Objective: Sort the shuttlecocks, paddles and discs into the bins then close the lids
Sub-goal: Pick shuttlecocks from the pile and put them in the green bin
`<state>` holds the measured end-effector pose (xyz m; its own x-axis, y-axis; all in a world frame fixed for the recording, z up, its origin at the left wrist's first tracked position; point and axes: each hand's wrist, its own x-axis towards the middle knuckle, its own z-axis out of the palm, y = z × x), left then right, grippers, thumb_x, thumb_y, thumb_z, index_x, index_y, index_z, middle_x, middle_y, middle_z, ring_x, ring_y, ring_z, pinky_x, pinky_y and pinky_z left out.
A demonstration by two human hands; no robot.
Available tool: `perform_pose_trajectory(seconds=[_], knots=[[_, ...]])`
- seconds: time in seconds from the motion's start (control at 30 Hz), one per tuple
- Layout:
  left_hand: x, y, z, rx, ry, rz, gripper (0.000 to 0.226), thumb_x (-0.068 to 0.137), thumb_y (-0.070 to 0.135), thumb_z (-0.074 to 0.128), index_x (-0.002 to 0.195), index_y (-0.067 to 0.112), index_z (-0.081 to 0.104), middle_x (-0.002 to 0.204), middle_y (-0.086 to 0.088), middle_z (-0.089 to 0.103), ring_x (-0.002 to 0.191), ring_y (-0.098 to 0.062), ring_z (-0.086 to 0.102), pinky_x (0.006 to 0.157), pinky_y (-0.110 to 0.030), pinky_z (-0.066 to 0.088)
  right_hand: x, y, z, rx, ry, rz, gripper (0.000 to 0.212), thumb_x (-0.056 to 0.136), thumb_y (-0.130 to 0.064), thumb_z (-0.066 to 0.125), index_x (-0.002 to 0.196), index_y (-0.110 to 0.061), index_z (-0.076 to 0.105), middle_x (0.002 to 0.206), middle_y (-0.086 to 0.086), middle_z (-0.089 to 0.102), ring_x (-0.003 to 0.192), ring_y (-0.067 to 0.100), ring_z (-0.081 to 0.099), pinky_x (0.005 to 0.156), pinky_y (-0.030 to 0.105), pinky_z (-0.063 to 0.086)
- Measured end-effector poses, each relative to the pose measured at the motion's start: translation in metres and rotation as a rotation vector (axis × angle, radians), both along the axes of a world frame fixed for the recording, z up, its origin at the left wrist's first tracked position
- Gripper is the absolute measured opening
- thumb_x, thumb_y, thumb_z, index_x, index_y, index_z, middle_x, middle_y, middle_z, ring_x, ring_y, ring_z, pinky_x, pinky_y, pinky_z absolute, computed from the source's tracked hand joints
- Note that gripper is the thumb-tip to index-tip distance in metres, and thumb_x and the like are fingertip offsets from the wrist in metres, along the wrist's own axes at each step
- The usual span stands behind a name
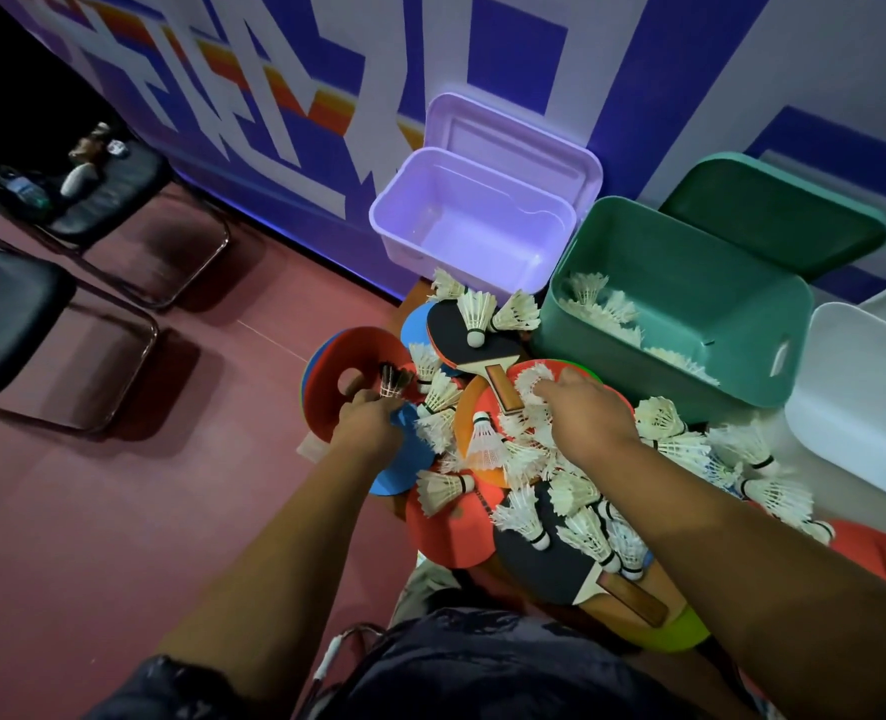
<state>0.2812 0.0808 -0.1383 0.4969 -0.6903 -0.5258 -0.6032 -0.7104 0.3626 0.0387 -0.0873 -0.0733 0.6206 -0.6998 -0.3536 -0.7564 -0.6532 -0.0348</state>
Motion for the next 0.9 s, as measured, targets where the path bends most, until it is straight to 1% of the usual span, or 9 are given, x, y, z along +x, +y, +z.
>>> perform_pose_trajectory(seconds=[0.1,0.23,0.33,0.4,0.5,0.6,0.67,0.73,0.9], knots=[[-0.001,0.004,-0.003,-0.055,0.004,0.045,0.047,0.095,0.017,0.06,0.138,0.033,0.067,0.141,-0.008,0.05,0.129,-0.035,0.047,0.107,-0.044,0.046,0.001,-0.002,0.002,-0.016,0.013,-0.028,0.054,0.084,0.006,0.054,0.13,-0.021,0.064,0.121,0.006,0.057,0.11,0.032,0.061,0.076,0.035,0.051],[-0.006,0.013,-0.001,-0.195,0.03,0.129,0.039,0.092,0.014,0.066,0.13,0.023,0.072,0.135,-0.011,0.052,0.121,-0.034,0.055,0.1,-0.041,0.05,-0.003,-0.003,0.005,-0.045,-0.024,-0.046,0.045,0.085,0.003,0.055,0.121,-0.021,0.067,0.115,0.004,0.06,0.105,0.031,0.063,0.072,0.035,0.05],[-0.013,0.02,0.007,-0.31,0.042,0.195,0.026,0.092,0.015,0.066,0.115,0.024,0.074,0.125,-0.004,0.054,0.108,-0.027,0.06,0.088,-0.036,0.051,-0.007,-0.002,0.011,-0.057,-0.091,-0.076,0.034,0.093,-0.004,0.055,0.12,-0.02,0.067,0.115,0.005,0.061,0.105,0.032,0.063,0.075,0.038,0.054],[-0.018,0.021,0.016,-0.36,0.062,0.23,0.018,0.091,0.015,0.066,0.1,0.031,0.07,0.116,0.001,0.055,0.095,-0.021,0.062,0.082,-0.036,0.052,-0.01,-0.001,0.015,-0.057,-0.144,-0.102,0.03,0.1,-0.012,0.052,0.125,-0.021,0.067,0.118,0.004,0.062,0.104,0.031,0.063,0.075,0.038,0.054],[-0.024,0.015,0.032,-0.465,0.08,0.251,0.023,0.09,0.013,0.064,0.084,0.034,0.058,0.101,0.007,0.056,0.084,-0.015,0.06,0.072,-0.035,0.05,-0.014,0.001,0.021,-0.031,-0.261,-0.181,0.029,0.105,-0.021,0.05,0.129,-0.027,0.066,0.118,-0.002,0.061,0.095,0.026,0.064,0.067,0.034,0.048],[-0.033,0.003,0.053,-0.542,0.121,0.257,0.021,0.092,0.012,0.065,0.084,0.03,0.06,0.093,0.011,0.063,0.082,-0.008,0.061,0.068,-0.026,0.043,-0.017,0.002,0.031,-0.017,-0.376,-0.242,0.026,0.105,-0.025,0.052,0.125,-0.032,0.067,0.111,-0.008,0.059,0.083,0.019,0.063,0.064,0.034,0.052],[-0.04,-0.007,0.068,-0.591,0.18,0.257,0.018,0.093,0.014,0.067,0.086,0.03,0.064,0.091,0.01,0.069,0.079,-0.009,0.064,0.066,-0.027,0.048,-0.02,0.003,0.039,-0.013,-0.454,-0.288,0.022,0.104,-0.027,0.055,0.12,-0.035,0.067,0.105,-0.01,0.058,0.077,0.016,0.06,0.061,0.033,0.051],[-0.047,-0.021,0.081,-0.622,0.239,0.237,0.015,0.093,0.016,0.068,0.089,0.03,0.067,0.09,0.008,0.071,0.074,-0.011,0.065,0.064,-0.029,0.051,-0.025,0.003,0.047,-0.004,-0.516,-0.34,0.019,0.104,-0.03,0.056,0.117,-0.038,0.067,0.108,-0.013,0.06,0.078,0.012,0.06,0.062,0.033,0.053],[-0.066,-0.07,0.113,-0.696,0.339,0.096,0.016,0.095,0.016,0.068,0.091,0.031,0.068,0.072,0.015,0.06,0.057,-0.003,0.049,0.056,-0.024,0.04,-0.045,-0.001,0.058,0.019,-0.685,-0.475,0.016,0.102,-0.028,0.063,0.114,-0.035,0.07,0.111,-0.015,0.063,0.084,0.004,0.06,0.074,0.032,0.056]])
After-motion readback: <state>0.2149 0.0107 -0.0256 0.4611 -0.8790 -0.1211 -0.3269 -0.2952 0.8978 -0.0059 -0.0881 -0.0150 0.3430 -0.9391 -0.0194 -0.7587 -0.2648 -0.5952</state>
